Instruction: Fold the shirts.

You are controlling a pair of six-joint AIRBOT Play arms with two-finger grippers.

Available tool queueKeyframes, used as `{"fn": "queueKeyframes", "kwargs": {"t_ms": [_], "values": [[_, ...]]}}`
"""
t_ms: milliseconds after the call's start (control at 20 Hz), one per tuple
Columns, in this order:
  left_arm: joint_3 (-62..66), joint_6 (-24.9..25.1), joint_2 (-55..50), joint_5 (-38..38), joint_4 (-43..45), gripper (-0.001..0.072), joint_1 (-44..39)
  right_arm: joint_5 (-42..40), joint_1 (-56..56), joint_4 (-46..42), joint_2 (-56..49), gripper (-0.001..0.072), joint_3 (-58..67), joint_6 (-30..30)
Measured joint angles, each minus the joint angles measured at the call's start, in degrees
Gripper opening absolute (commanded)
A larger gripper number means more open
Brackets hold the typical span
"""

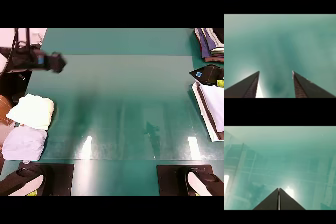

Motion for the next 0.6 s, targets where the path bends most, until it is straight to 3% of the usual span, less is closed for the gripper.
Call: {"fn": "queueKeyframes", "kwargs": {"t_ms": [200,550,600], "values": [[-9.88,-0.94,-0.02,-5.64,7.54,0.0499,11.08,0.00,0.00,0.02,0.00,0.0018,-0.02,0.00],[-25.79,-2.75,-2.86,2.80,9.92,0.0476,19.12,0.00,0.02,0.02,0.00,0.0018,-0.02,0.00],[-26.45,-3.17,-3.08,3.30,9.90,0.0240,19.41,0.00,0.02,0.02,0.00,0.0018,-0.02,0.00]]}}
